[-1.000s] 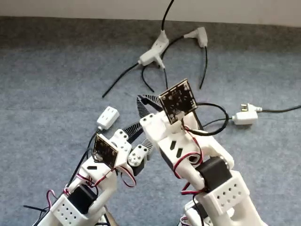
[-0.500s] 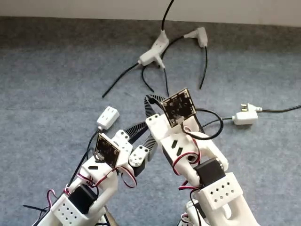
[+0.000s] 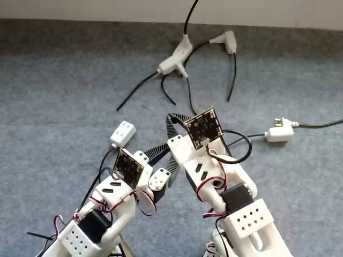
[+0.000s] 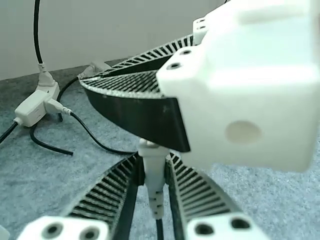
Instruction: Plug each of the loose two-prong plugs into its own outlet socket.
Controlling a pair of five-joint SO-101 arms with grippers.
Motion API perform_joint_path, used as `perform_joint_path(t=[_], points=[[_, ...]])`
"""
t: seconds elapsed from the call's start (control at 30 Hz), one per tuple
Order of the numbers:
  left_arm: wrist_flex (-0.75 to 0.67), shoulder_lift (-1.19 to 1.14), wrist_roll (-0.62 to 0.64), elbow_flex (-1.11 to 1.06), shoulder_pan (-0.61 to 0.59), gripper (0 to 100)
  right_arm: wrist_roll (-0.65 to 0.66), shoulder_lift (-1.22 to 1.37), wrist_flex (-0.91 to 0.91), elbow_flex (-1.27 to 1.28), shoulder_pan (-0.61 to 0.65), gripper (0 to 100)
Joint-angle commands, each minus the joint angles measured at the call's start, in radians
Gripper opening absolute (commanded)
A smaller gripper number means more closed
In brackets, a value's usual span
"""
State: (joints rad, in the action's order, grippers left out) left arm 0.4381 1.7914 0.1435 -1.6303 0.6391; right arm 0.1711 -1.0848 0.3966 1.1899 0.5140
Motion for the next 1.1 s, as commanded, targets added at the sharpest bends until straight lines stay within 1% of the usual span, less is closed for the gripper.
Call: perform_joint_path(t=[0.0,0.33,0.4,0.5,0.67,0.77,1.07], points=[[-0.002,0.013,0.005,0.139,0.018,1,0.012,0.004,0.002,0.033,0.008,0.8],[0.000,0.015,0.005,0.142,0.018,1,0.015,0.004,0.002,0.035,0.004,0.8],[0.002,0.015,0.005,0.153,0.018,1,0.044,0.005,0.002,0.051,-0.002,0.8],[0.003,0.025,0.005,0.165,0.018,1,0.110,0.005,-0.030,0.107,-0.036,0.8],[0.003,0.027,0.005,0.165,0.018,1,0.117,0.005,-0.113,0.194,-0.145,0.8],[0.003,0.027,0.005,0.165,0.018,1,0.120,0.005,-0.143,0.226,-0.186,0.8],[0.003,0.027,0.005,0.160,0.018,1,0.120,0.005,-0.150,0.231,-0.200,0.8]])
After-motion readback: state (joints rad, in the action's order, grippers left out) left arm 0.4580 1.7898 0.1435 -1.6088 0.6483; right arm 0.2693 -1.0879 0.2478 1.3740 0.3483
